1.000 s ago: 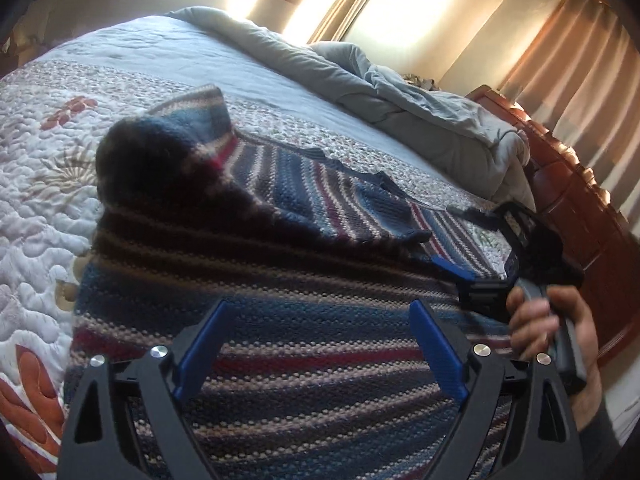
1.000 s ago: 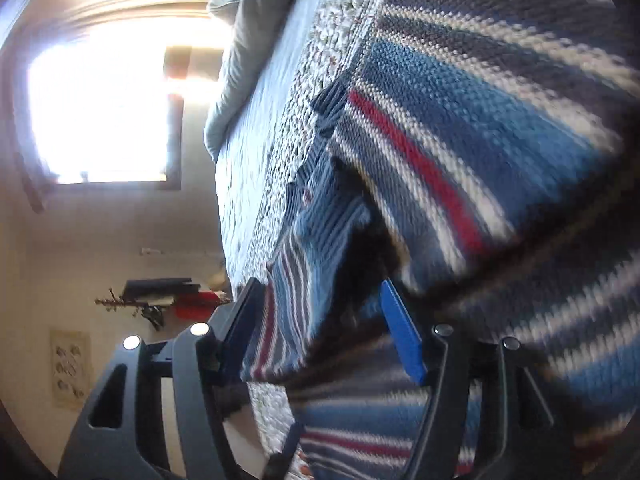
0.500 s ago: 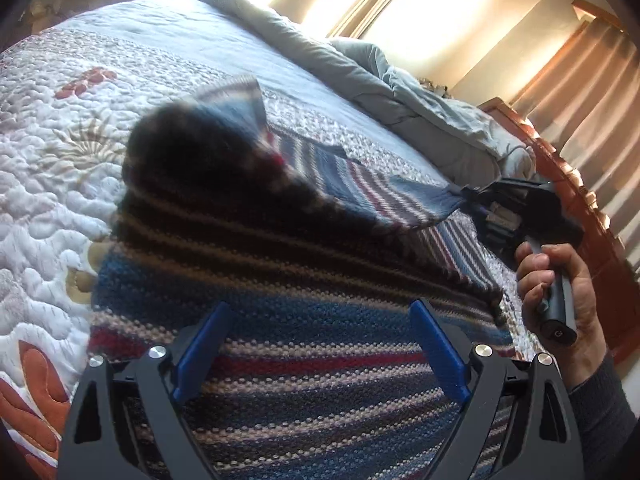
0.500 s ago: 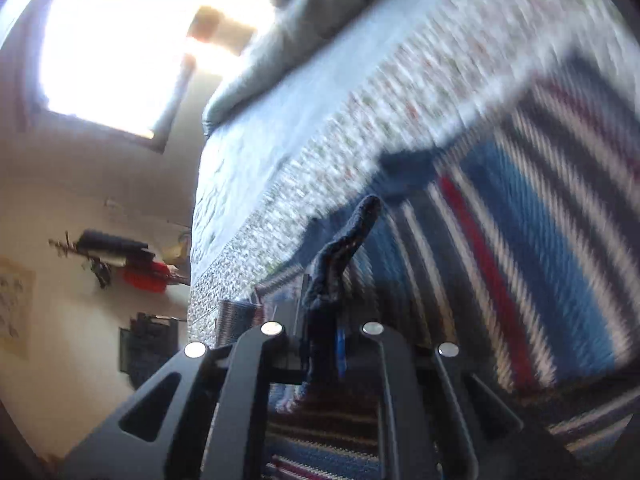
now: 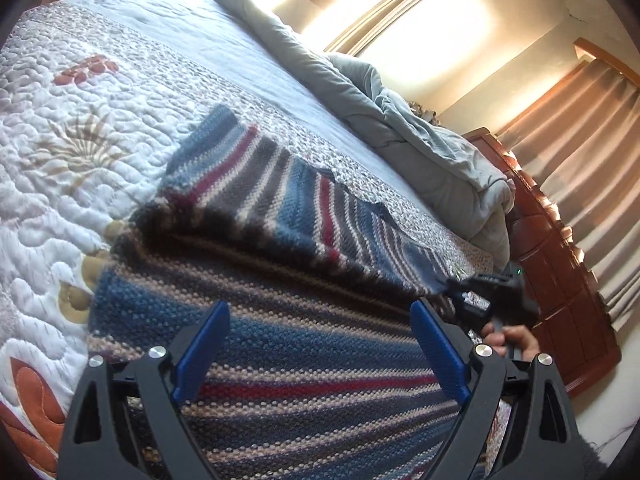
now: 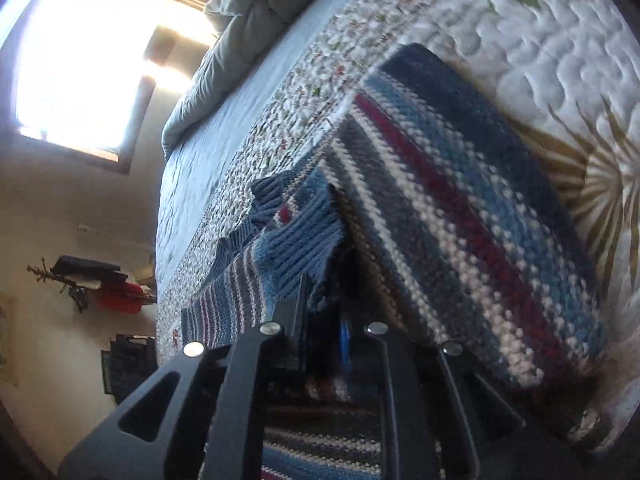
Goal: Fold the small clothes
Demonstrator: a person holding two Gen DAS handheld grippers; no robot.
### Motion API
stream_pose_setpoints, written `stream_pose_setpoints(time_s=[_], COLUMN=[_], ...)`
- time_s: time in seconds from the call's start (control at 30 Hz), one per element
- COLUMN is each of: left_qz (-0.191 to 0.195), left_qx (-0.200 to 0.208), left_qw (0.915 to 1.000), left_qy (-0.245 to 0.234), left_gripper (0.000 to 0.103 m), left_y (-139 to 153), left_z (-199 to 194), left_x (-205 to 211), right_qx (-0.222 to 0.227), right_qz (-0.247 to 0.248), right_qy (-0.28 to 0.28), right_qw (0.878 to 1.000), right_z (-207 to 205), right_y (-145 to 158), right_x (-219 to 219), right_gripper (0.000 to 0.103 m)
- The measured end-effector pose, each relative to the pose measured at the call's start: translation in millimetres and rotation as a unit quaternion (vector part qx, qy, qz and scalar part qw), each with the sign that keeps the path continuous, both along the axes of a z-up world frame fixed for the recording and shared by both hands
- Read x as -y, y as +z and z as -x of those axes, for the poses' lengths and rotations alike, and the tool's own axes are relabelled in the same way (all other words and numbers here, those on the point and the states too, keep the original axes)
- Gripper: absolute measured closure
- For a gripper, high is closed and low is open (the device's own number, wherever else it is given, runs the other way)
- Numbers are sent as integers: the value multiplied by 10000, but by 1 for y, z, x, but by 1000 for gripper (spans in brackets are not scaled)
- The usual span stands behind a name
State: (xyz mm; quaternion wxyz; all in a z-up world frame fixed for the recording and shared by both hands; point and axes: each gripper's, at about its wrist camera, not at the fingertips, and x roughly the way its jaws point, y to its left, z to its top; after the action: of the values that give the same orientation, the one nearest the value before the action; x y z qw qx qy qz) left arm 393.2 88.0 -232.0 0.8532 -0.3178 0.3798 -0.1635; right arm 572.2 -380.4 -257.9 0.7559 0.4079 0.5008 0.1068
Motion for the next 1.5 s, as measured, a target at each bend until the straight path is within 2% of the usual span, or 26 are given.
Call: stream_pose_setpoints(time_s=[0.1,0.13,0.2,0.23,0.27,0.3,0.37,0.47,0.57,0.63,0.7,0.73,0.83,0.93,0.97,1.0,1.03,1.17,1.27,1.33,1.37,1.4,1.5], left_qz=[-91,-26,193,249,298,306,343,384,506,621,781,808,881,908,875,836,829,750,603,556,553,559,448], left_qx=[19,27,-45,-120,-217,-329,-451,-628,-821,-823,-678,-645,-645,-668,-641,-627,-622,-734,-816,-879,-909,-921,-923], left_qw=[9999,10000,9997,9995,9992,9989,9984,9973,9951,9939,9934,9934,9930,9929,9933,9936,9936,9930,9933,9933,9932,9930,9933], left_qy=[56,84,134,153,137,121,65,-18,-228,-389,-487,-491,-446,-374,-395,-430,-439,-534,-545,-503,-481,-478,-531], left_gripper=[11,11,10,10,10,10,10,10,10,10,10,10,10,10,10,10,10,10,10,10,10,10,10], left_y=[10,12,15,16,17,18,20,14,5,3,6,8,8,9,10,10,10,1,-7,-12,-16,-18,-20], left_z=[-9,-12,-26,-34,-44,-53,-67,-80,-88,-91,-94,-97,-106,-109,-110,-110,-110,-111,-112,-112,-112,-111,-111], left_x=[-3,-7,-16,-19,-23,-27,-35,-46,-45,-43,-46,-47,-51,-53,-52,-52,-52,-46,-42,-43,-44,-45,-44], right_qx=[-167,-175,-190,-184,-105,37,276,168,139,209,225,192,-58,-59,-70,-52,-1,530,473,248,293,344,637], right_qz=[-469,-585,-616,-578,-419,-198,55,577,684,646,743,784,820,909,1031,1146,1266,1589,1767,1746,1734,1651,1448], right_qy=[-167,-176,-122,-37,87,207,294,427,532,262,187,211,370,700,837,926,1016,972,957,1074,1013,932,704], right_qw=[9986,9980,9978,9981,9990,9996,9992,9973,9961,9973,9968,9965,9959,9934,9911,9891,9867,9811,9785,9785,9792,9813,9849], right_z=[-1,-3,1,-1,-3,-4,2,1,1,-2,-12,-18,-37,-48,-50,-51,-51,-48,-53,-57,-53,-48,-23], right_y=[-9,-9,-4,-2,3,11,21,17,11,20,25,24,12,8,8,9,11,31,22,7,7,9,28], right_x=[9,10,11,11,6,2,4,3,5,15,19,17,6,-10,-16,-19,-23,-26,-26,-28,-25,-22,-11], right_gripper=[84,79,76,78,84,95,96,95,86,68,56,54,54,56,61,87,92,94,94,90,90,85,85])
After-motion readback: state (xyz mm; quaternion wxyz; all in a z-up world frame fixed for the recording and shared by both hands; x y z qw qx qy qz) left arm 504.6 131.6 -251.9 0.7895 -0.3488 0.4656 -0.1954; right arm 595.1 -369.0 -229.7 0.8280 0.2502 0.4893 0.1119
